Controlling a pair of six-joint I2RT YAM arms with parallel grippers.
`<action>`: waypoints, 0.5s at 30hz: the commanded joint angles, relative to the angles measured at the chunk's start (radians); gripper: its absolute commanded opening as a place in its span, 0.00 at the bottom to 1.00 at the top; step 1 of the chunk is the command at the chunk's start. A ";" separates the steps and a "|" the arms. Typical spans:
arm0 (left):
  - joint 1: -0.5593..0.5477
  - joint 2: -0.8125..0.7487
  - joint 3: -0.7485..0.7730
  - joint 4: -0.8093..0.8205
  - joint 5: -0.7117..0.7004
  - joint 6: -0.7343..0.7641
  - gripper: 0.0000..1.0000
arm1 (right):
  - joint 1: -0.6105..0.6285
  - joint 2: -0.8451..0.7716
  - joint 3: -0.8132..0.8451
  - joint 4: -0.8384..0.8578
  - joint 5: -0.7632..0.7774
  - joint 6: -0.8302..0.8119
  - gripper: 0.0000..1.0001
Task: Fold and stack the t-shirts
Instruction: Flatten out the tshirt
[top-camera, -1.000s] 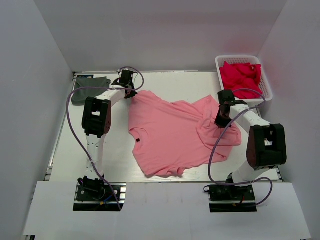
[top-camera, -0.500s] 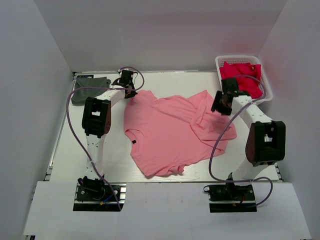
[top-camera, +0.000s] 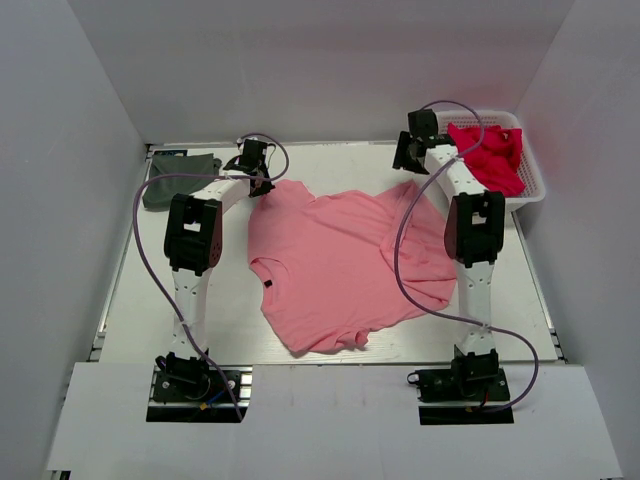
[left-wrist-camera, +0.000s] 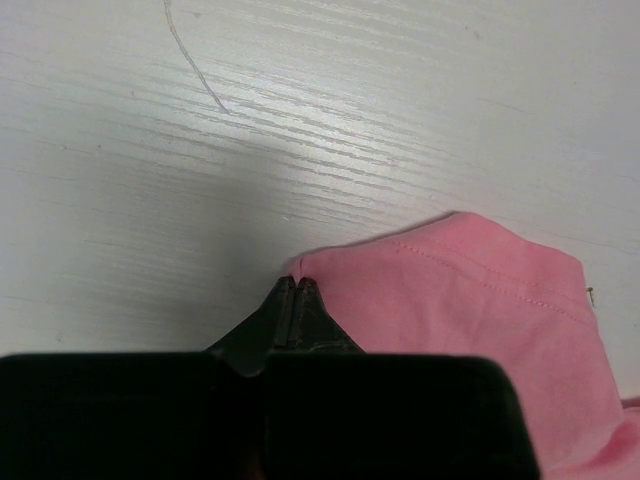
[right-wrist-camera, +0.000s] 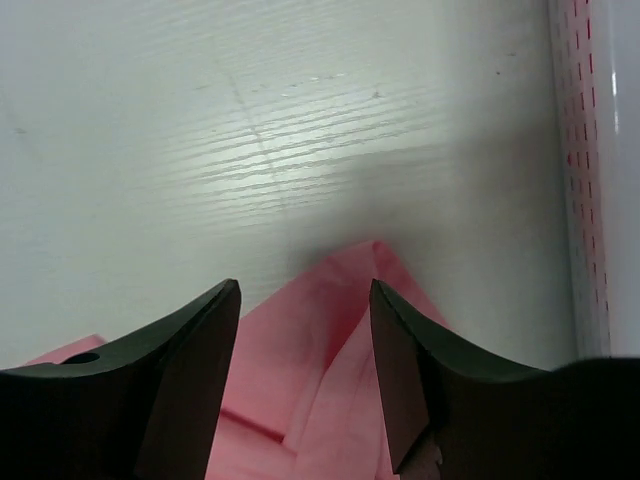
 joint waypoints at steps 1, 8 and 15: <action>-0.002 -0.021 0.010 -0.052 -0.011 0.011 0.00 | -0.002 0.034 0.058 -0.006 0.090 -0.038 0.61; -0.002 -0.021 0.010 -0.052 -0.011 0.011 0.00 | -0.005 0.119 0.066 0.033 0.100 -0.078 0.59; -0.002 -0.011 0.010 -0.061 -0.011 0.011 0.00 | -0.008 0.160 0.078 0.055 0.101 -0.058 0.41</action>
